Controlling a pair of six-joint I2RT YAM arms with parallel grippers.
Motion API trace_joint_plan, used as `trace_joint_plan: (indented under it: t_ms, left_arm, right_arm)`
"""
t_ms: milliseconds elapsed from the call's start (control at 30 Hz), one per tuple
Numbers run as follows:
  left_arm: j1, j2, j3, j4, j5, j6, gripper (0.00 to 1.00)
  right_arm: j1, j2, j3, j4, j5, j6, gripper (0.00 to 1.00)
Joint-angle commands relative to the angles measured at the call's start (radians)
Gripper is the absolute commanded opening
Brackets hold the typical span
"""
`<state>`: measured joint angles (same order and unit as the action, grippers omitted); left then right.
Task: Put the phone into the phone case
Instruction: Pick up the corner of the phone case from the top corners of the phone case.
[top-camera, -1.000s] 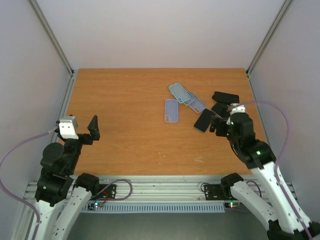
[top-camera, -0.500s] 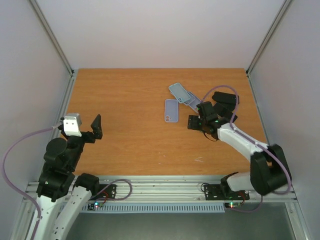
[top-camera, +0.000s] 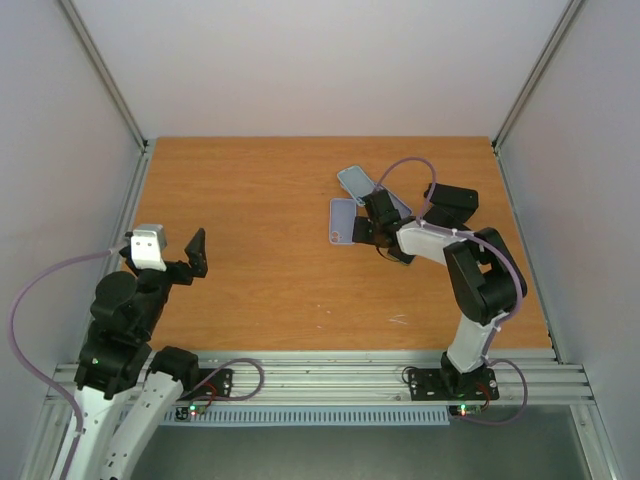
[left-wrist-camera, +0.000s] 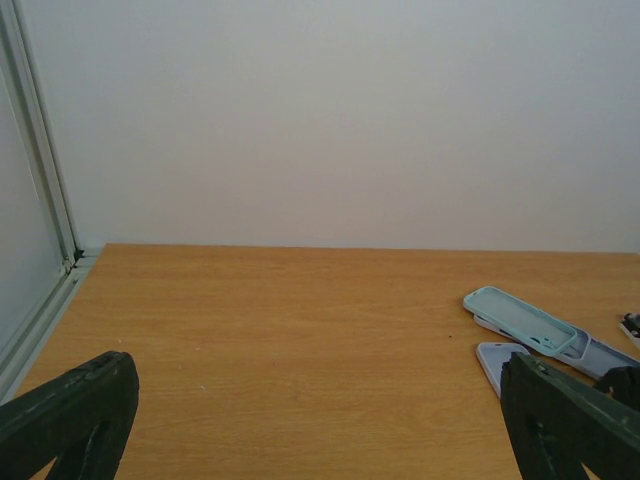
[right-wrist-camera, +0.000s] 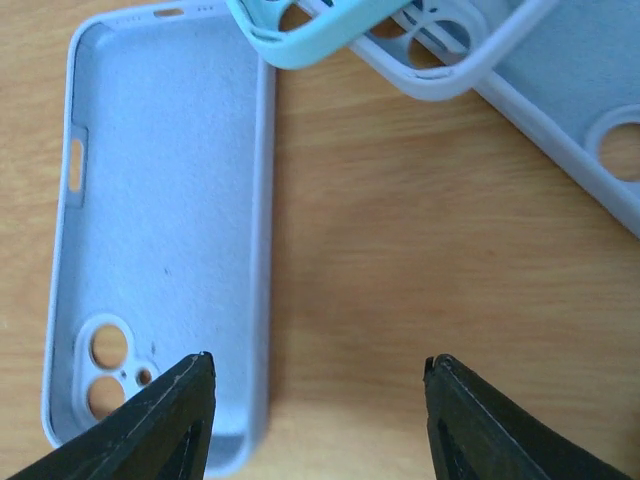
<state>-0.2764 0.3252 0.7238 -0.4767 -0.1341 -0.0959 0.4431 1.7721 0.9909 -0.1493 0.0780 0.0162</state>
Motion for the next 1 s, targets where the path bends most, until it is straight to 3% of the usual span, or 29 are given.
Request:
trace_joint_plan:
  t_ms: [0,433,667,967]
  left_arm:
    - [0.002,0.005,-0.003,0.059,0.018,0.008,0.99]
    - [0.003,0.002,-0.005,0.064,0.029,0.011,0.99]
    - [0.003,0.007,-0.005,0.063,0.04,0.011,0.99]
    - [0.003,0.033,0.004,0.054,0.066,0.01,0.99]
  right_arm:
    - [0.021,0.072,0.068,0.04,-0.01,0.02,0.55]
    - [0.046,0.183,0.135,0.006,-0.022,0.004,0.25]
    - [0.063,0.18,0.138,-0.015,-0.019,-0.018,0.03]
    - [0.08,0.049,0.083,-0.047,-0.083,-0.116,0.01]
